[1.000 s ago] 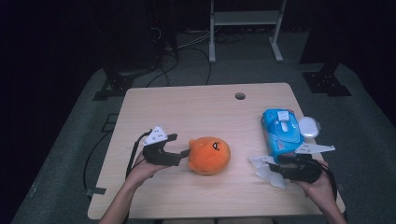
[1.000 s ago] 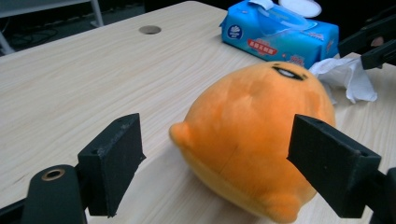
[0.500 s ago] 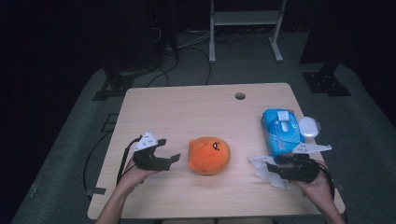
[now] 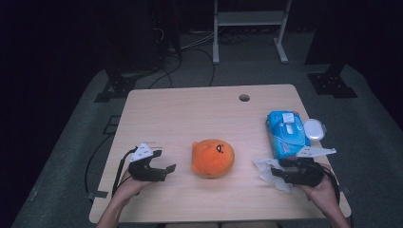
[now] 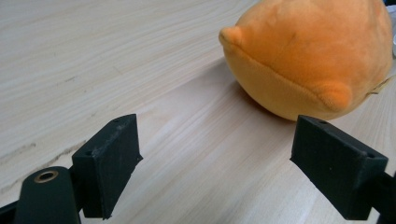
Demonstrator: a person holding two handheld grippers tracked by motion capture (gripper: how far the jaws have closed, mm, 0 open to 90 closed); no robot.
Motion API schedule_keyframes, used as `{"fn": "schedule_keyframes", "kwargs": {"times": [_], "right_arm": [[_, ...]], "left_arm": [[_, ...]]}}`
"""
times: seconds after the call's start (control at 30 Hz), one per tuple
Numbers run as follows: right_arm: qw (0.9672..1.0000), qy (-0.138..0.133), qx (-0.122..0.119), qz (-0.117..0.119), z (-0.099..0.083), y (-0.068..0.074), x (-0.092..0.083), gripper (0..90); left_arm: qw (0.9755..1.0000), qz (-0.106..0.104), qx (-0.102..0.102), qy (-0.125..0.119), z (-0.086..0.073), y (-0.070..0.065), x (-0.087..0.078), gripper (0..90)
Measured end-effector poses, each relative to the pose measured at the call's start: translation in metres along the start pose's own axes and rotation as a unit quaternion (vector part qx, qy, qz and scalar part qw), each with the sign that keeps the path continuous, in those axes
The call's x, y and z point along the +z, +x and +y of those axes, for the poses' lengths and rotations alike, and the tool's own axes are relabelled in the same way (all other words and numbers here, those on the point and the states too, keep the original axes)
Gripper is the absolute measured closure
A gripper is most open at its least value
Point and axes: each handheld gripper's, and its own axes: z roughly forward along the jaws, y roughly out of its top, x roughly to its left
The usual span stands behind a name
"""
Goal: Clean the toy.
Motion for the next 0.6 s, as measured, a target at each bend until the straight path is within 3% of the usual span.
{"fn": "schedule_keyframes", "kwargs": {"times": [0.37, 0.6], "right_arm": [[1.0000, 0.005, 0.002, 0.000, -0.004, 0.000, -0.001, 39.0], [1.0000, -0.003, 0.007, 0.001, -0.008, 0.000, -0.003, 38.3]], "left_arm": [[0.9998, 0.011, -0.006, 0.013, -0.011, 0.002, -0.001, 14.1], [0.9992, 0.030, -0.019, 0.017, -0.020, 0.008, -0.001, 12.4]]}}
